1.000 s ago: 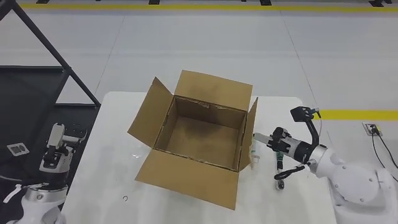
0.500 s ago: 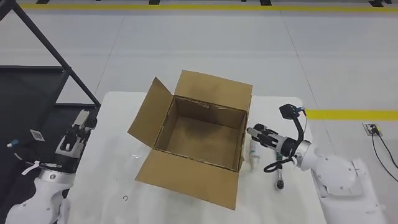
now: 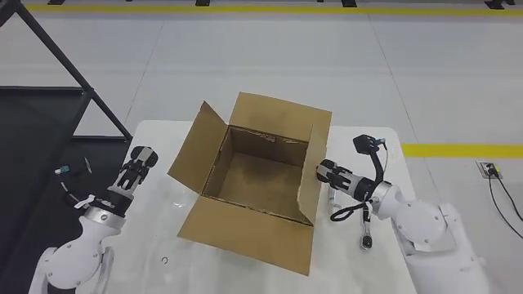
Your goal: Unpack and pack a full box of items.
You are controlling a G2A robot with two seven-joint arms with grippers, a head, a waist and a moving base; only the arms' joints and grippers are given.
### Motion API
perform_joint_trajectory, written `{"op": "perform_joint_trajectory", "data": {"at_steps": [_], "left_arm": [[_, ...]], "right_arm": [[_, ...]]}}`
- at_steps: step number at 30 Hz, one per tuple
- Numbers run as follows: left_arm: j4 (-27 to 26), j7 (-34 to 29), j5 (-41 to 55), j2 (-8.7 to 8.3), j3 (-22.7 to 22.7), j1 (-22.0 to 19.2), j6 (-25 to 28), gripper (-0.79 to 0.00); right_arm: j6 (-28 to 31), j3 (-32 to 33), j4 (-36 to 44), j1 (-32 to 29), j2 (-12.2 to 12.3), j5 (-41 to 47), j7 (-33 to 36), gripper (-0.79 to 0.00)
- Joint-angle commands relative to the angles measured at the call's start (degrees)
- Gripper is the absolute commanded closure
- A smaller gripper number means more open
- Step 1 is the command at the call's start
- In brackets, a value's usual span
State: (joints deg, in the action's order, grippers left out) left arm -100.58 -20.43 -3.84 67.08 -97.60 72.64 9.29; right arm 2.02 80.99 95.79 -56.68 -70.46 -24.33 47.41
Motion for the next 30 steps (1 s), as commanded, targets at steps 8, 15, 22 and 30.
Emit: {"op": "perform_joint_trajectory", "data": {"at_steps": [8, 15, 22, 30], "left_arm": [[-0.02, -3.14, -1.04, -0.16, 2.19, 0.61, 0.43, 0.0], [0.38, -4.43, -2.05, -0.31, 3.31, 1.03, 0.86, 0.0], [-0.49, -3.92, -1.01, -0.4, 2.98, 1.57, 1.44, 0.0], [-2.0, -3.1, 0.07, -0.54, 1.88, 2.92, 2.3, 0.0]], "right_arm": [[1.12, 5.0, 2.55, -3.62, 0.9, 2.74, -2.18, 0.0], [-0.6, 7.66, 2.66, -5.51, 1.62, 4.07, -0.29, 0.0], [-7.1, 3.5, -7.66, -0.15, 1.31, 2.89, -1.82, 0.0], [-8.04, -3.89, -24.37, 9.43, -0.52, 7.42, -7.28, 0.0]]}}
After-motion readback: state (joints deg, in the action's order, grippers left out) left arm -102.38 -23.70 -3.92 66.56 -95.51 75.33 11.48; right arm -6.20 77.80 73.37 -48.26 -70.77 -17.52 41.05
